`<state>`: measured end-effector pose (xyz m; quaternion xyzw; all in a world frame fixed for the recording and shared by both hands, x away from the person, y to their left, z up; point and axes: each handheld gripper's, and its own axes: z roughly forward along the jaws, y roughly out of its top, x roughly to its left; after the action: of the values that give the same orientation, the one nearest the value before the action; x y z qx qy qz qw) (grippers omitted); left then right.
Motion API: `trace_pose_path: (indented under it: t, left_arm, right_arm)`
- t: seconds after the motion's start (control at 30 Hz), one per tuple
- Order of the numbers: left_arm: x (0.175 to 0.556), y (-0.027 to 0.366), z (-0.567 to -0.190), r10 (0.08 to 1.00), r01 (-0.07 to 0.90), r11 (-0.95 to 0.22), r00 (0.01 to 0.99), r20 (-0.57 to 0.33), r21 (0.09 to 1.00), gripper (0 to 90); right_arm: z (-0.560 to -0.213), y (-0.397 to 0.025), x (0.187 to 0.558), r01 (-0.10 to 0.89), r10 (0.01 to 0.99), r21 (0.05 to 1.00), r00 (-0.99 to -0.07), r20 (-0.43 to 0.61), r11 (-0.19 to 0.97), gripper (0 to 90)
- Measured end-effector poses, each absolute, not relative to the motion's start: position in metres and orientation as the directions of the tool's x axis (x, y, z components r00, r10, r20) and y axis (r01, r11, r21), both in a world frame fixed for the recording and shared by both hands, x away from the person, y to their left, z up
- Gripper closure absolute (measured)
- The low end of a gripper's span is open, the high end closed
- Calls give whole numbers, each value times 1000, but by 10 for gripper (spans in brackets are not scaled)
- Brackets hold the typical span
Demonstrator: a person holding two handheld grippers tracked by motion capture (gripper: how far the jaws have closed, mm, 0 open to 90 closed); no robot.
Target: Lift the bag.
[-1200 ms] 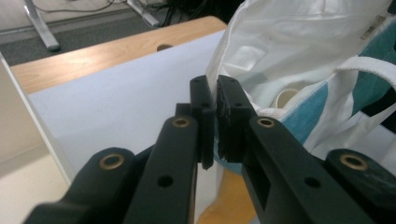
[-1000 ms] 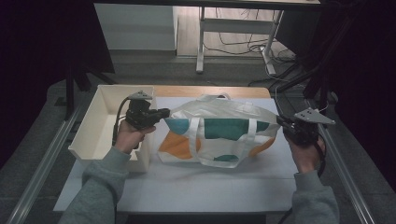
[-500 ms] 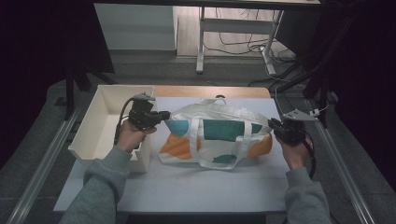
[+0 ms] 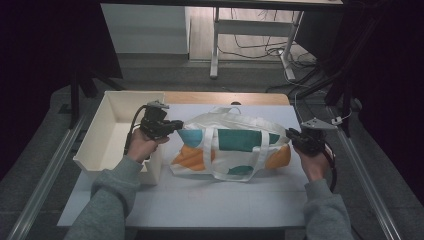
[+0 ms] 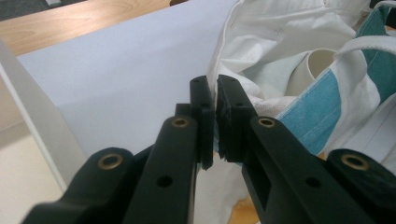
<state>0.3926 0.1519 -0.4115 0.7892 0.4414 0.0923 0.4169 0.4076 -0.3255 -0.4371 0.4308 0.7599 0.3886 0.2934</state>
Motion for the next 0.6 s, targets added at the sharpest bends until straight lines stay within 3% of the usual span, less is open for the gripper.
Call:
trace_pose_path:
  t: [0.2,0.43,0.6]
  left_arm:
    - [391,152,-411,766,612,-275,606,-216,742,822]
    - [377,151,-401,751,544,-262,633,-185,797,488]
    - [367,152,-396,727,510,-256,661,-184,821,358]
  right_arm:
    - [-435,-325,408,423,883,849,-458,-102,318,792]
    - [-421,-330,394,357,878,903,-477,-45,240,603]
    - [-414,-326,384,313,866,919,-497,-56,239,516]
